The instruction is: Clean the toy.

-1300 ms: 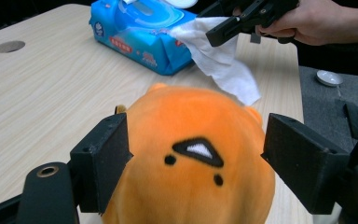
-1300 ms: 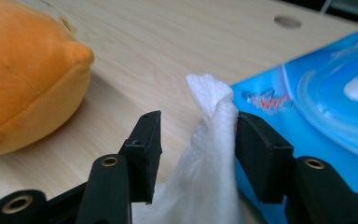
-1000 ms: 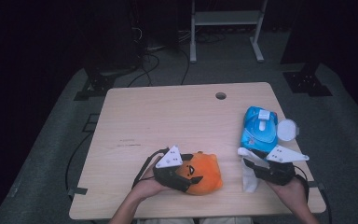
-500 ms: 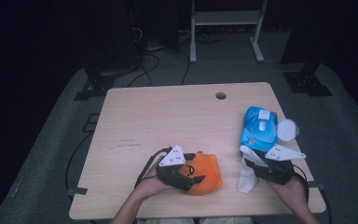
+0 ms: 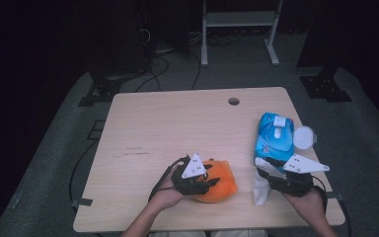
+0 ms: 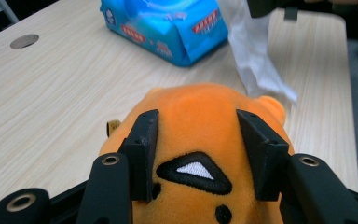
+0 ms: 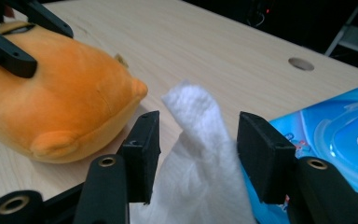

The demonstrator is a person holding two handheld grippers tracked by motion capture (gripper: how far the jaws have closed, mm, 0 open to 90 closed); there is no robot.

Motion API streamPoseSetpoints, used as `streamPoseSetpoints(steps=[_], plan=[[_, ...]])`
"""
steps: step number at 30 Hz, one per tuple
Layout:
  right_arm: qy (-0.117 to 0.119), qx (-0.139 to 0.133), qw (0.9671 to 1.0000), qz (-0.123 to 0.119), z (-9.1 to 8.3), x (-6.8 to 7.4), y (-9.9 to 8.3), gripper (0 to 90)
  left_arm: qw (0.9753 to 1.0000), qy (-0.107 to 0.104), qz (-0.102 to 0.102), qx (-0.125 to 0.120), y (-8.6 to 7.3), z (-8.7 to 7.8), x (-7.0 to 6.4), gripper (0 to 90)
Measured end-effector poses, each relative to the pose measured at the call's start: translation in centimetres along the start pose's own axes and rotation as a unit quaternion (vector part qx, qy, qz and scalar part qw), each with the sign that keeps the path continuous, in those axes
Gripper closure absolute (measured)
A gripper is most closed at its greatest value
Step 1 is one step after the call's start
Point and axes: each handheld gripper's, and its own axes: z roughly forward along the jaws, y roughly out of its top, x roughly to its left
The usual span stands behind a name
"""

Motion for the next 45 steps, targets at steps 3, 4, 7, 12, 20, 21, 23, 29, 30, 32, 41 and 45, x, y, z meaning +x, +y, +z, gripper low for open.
streamPoseSetpoints(steps=[3,4,7,12,20,21,23,29,30,32,41,45], plan=[[0.009,-0.016,0.9998,0.009,-0.4,-0.2,0.3,48.3,0.9998,0.005,-0.014,-0.012,0.2,0.0,0.8,52.6],[0.01,-0.018,0.9997,0.011,-0.4,-0.3,0.4,48.3,0.9997,0.008,-0.017,-0.015,0.4,-0.1,1.0,52.7],[0.017,-0.022,0.9994,0.022,-0.5,-0.5,0.4,48.0,0.9993,0.017,-0.021,-0.025,1.0,-0.3,1.8,52.9],[0.028,-0.02,0.9988,0.036,-0.3,-0.7,0.2,47.2,0.9986,0.043,-0.009,-0.031,2.5,-0.2,3.4,52.8],[0.042,-0.011,0.9982,0.042,0.3,-0.6,-0.2,46.4,0.9957,0.087,-0.004,-0.031,3.9,0.9,6.5,51.8],[0.043,-0.01,0.9981,0.044,0.4,-0.5,-0.2,46.3,0.9954,0.092,-0.008,-0.026,3.7,1.1,6.8,51.5],[0.046,-0.011,0.9979,0.045,0.4,-0.6,-0.3,45.9,0.9947,0.1,-0.01,-0.02,3.2,1.4,7.4,51.4],[0.054,-0.01,0.9969,0.057,0.5,-0.7,-0.7,45.2,0.9961,0.084,-0.026,0.007,0.8,2.4,7.6,47.7],[0.055,-0.01,0.9967,0.058,0.5,-0.7,-0.7,45.0,0.9964,0.078,-0.034,0.001,0.6,2.3,7.5,45.5],[0.058,-0.011,0.9964,0.061,0.5,-0.6,-0.6,44.8,0.9963,0.073,-0.044,-0.005,0.7,1.8,7.5,37.4],[0.06,-0.007,0.9957,0.07,0.6,-0.8,-0.7,42.9,0.9965,0.071,-0.045,-0.007,0.7,-1.4,6.7,22.3],[0.059,-0.004,0.9955,0.073,0.6,-0.8,-0.8,41.7,0.9959,0.074,-0.051,-0.01,-0.1,-2.7,6.5,20.4]])
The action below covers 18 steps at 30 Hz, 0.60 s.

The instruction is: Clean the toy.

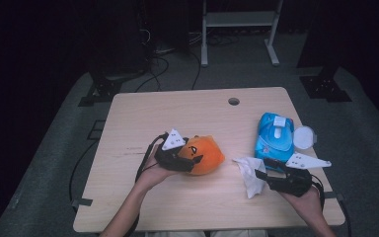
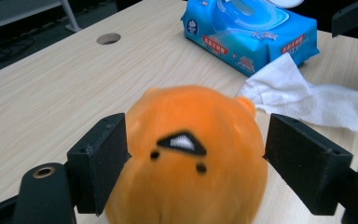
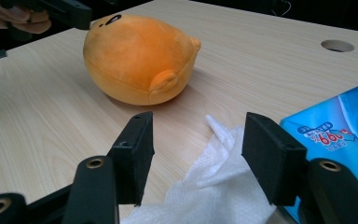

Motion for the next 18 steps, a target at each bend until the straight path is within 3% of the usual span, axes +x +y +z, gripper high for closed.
streamPoseSetpoints(steps=[5,18], plan=[[-0.003,0.0,1.0,0.005,0.0,-0.2,-0.2,40.8,0.9999,-0.007,-0.013,-0.005,-1.1,-1.6,0.0,19.4],[-0.007,0.008,0.9999,0.011,-0.1,-0.5,-0.4,38.7,0.9997,0.001,-0.024,-0.005,-3.5,-4.8,-0.2,17.8]])
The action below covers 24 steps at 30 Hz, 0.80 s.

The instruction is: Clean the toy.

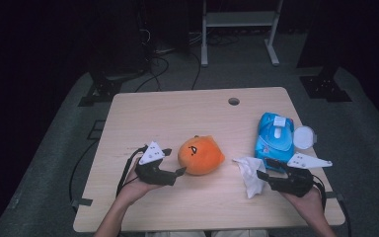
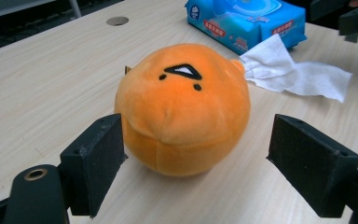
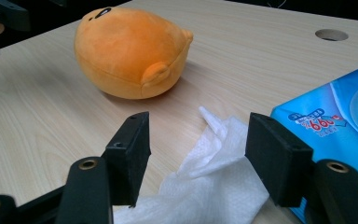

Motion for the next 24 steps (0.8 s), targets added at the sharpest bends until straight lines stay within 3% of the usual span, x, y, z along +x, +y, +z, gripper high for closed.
streamPoseSetpoints(steps=[8,13,18,24], plan=[[-0.001,0.004,1.0,0.002,0.1,-0.1,-0.1,37.4,0.9999,0.009,-0.01,0.004,-1.6,-1.1,0.0,17.1],[-0.002,0.007,1.0,0.003,-0.1,-0.2,-0.3,36.7,0.9995,0.019,-0.025,0.002,-2.9,-1.8,0.2,16.3],[-0.003,0.007,0.9999,0.007,-0.2,-0.2,-0.6,35.9,0.9984,0.031,-0.045,-0.015,-4.7,-2.2,0.1,16.0],[-0.003,0.008,0.9999,0.009,0.1,-0.2,-1.1,33.6,0.9972,0.038,-0.061,-0.018,-5.7,-2.4,0.0,15.2]])
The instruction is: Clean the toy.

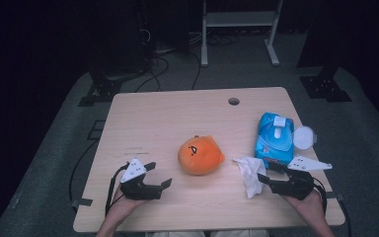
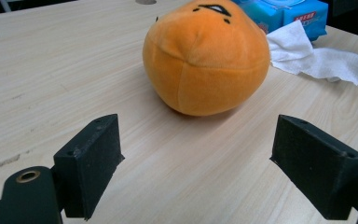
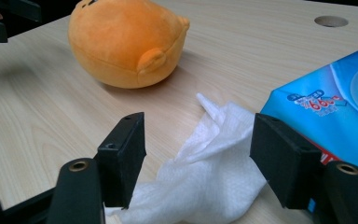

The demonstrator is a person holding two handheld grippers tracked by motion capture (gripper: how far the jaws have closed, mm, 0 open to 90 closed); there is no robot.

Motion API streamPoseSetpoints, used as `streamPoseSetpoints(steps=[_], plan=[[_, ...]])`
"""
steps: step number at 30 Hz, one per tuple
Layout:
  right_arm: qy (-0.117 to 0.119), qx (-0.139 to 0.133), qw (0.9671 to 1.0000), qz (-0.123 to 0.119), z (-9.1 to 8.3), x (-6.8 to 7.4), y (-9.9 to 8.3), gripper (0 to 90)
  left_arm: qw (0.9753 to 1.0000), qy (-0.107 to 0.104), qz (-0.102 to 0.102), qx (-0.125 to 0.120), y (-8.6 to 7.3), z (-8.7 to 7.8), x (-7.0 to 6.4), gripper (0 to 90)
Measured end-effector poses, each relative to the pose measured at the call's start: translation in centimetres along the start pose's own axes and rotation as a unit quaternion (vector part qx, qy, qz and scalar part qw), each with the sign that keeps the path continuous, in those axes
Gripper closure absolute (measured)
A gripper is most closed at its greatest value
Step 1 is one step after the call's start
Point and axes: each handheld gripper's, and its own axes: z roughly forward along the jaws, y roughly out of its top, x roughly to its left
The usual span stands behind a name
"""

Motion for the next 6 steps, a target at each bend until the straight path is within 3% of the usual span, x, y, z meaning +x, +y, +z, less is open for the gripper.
streamPoseSetpoints(steps=[6], plan=[[0.003,-0.002,1.0,0.007,0.08,0.2,-0.63,31.5,1.0,0.008,-0.002,0.0,-0.52,0.14,0.04,14.1]])
